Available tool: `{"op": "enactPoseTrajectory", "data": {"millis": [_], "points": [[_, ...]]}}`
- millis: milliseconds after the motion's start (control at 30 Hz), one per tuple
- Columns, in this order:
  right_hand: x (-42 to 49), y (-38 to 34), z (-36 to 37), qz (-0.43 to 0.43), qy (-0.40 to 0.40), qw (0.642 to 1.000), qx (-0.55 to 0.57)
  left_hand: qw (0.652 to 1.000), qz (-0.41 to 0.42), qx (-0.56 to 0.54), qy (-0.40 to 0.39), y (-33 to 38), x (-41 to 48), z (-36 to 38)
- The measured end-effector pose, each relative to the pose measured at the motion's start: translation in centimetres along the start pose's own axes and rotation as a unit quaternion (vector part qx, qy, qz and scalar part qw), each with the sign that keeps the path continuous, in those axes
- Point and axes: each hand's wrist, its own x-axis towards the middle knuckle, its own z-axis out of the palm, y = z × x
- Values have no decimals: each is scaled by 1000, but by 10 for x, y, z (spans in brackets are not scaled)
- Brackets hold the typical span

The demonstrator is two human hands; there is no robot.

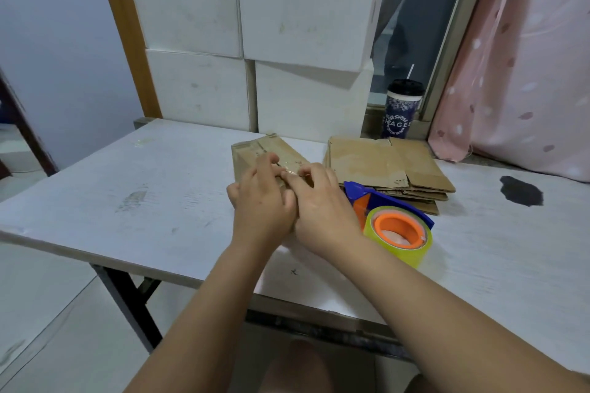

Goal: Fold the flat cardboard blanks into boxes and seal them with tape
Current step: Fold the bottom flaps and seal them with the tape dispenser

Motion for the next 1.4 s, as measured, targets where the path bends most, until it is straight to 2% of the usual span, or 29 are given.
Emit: {"op": "enactPoseTrajectory", "data": {"millis": [67, 167, 267, 333, 467, 600, 700, 800, 900, 1000, 1067, 1167, 1400], "points": [[0, 1, -1, 9, -24, 1000, 8, 1000, 10, -13, -3, 3, -1, -3], [7, 4, -5, 1, -15, 1000, 11, 998, 23, -64, -11, -2, 3, -16], [21, 9, -7, -13, -39, 999, 9, 995, -5, 80, 55, -22, 10, -30], [30, 17, -10, -4, -35, 999, 5, 990, -36, 111, 72, -37, 12, -39], [39, 32, -7, 45, -9, 997, -63, 998, 7, 57, -38, -50, 3, -48], [39, 46, -9, 69, 28, 997, -17, 983, 84, 139, -86, -45, 0, -55], [40, 72, -31, 145, -32, 989, 17, 968, 126, 165, -138, -36, 2, -56], [36, 103, -54, 192, -104, 975, 31, 969, 88, 133, -187, -27, 1, -52], [26, 134, -71, 216, -179, 959, 28, 962, 95, 194, -165, -21, 0, -46], [17, 158, -80, 252, -288, 923, 43, 951, 124, 247, -135, -10, -2, -37], [8, 167, -83, 281, -326, 899, 81, 954, 130, 243, -113, -4, -3, -31], [-1, 175, -80, 283, -352, 881, 142, 951, 125, 265, -101, 1, -2, -20], [-13, 175, -75, 252, -312, 893, 205, 959, 142, 240, -50, 4, -7, -5]]}}
